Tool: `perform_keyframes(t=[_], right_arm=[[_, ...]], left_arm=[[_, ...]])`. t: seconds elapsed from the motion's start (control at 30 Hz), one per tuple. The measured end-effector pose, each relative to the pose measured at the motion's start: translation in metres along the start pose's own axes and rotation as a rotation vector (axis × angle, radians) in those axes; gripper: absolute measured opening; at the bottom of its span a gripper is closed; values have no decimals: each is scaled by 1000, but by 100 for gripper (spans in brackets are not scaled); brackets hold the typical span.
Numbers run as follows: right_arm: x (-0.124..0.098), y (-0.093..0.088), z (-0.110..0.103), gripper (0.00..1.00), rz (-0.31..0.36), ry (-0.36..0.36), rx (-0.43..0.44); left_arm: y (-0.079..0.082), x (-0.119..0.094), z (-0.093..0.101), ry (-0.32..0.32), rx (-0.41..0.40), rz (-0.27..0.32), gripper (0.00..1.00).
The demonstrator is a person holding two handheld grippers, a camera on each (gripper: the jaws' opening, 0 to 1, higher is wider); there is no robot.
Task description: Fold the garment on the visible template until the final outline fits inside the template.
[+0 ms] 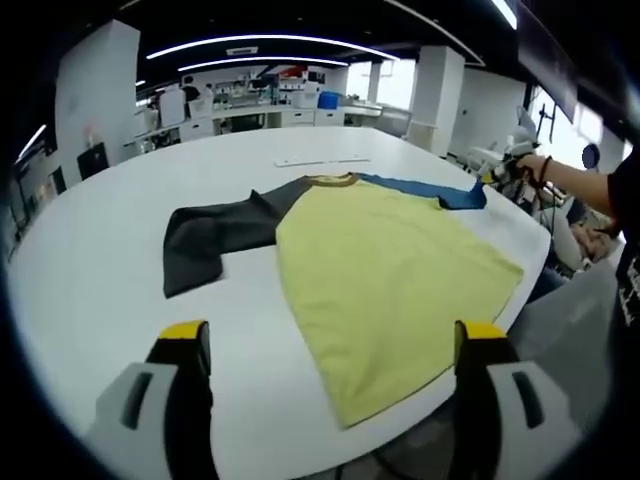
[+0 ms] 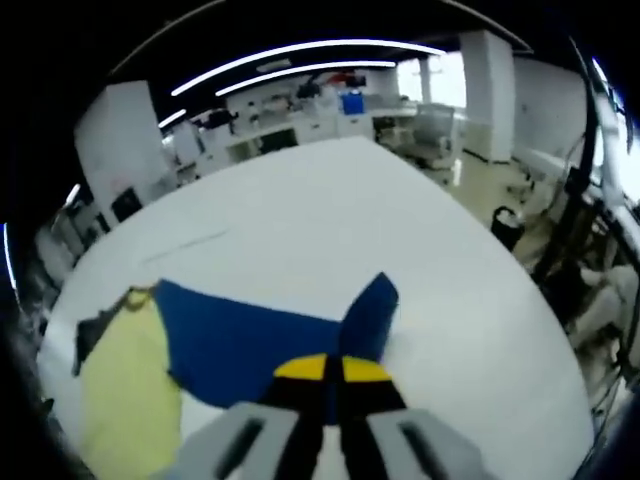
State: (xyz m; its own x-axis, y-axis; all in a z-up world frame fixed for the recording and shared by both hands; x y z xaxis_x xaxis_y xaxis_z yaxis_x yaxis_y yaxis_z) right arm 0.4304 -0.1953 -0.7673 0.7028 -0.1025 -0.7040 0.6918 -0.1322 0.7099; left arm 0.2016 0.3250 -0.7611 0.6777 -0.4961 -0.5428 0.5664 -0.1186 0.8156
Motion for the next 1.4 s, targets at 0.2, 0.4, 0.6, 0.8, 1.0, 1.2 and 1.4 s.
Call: perform_keyframes(t=[0.2,0.4,0.6,0.8,1.0,1.2,1.4], right_arm=[[-6,12,-34,0,20,76,-28],[-11,20,-62,0,27,130,-58],[-7,27,-85,0,32,180,-89],[-8,29,-106,0,36,216,-116],[-4,31,-129,0,34,246,-131],[-6,32,-152,0,34,282,-152],[-8,33,-173,0,35,314,-170]], left_arm=[[-2,-1,0,1,-12,5,99],[-4,-2,2,0,-16,3,99],[-4,-4,2,1,-18,4,99],[-5,-6,3,2,-21,6,99],[-6,-6,6,-2,-28,9,99],[-10,-6,5,0,-36,-7,99],[-11,-6,4,-1,-37,-6,99]])
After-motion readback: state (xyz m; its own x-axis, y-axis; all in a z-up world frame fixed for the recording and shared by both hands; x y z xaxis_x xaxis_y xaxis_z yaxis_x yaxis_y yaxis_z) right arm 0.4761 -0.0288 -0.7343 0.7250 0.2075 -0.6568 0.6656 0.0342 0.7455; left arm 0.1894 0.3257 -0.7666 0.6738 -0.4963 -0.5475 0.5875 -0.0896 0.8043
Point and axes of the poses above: the point that each gripper's makers call its tool centre point, and the gripper's own axes: x roughly forward along the fingers, z roughly to its right, y roughly out of its top, the point moved 2 cm from there along -x, roughly backward along the fingers, and after that the axes turned 11 degrees about -y, right-handed, at the moved point
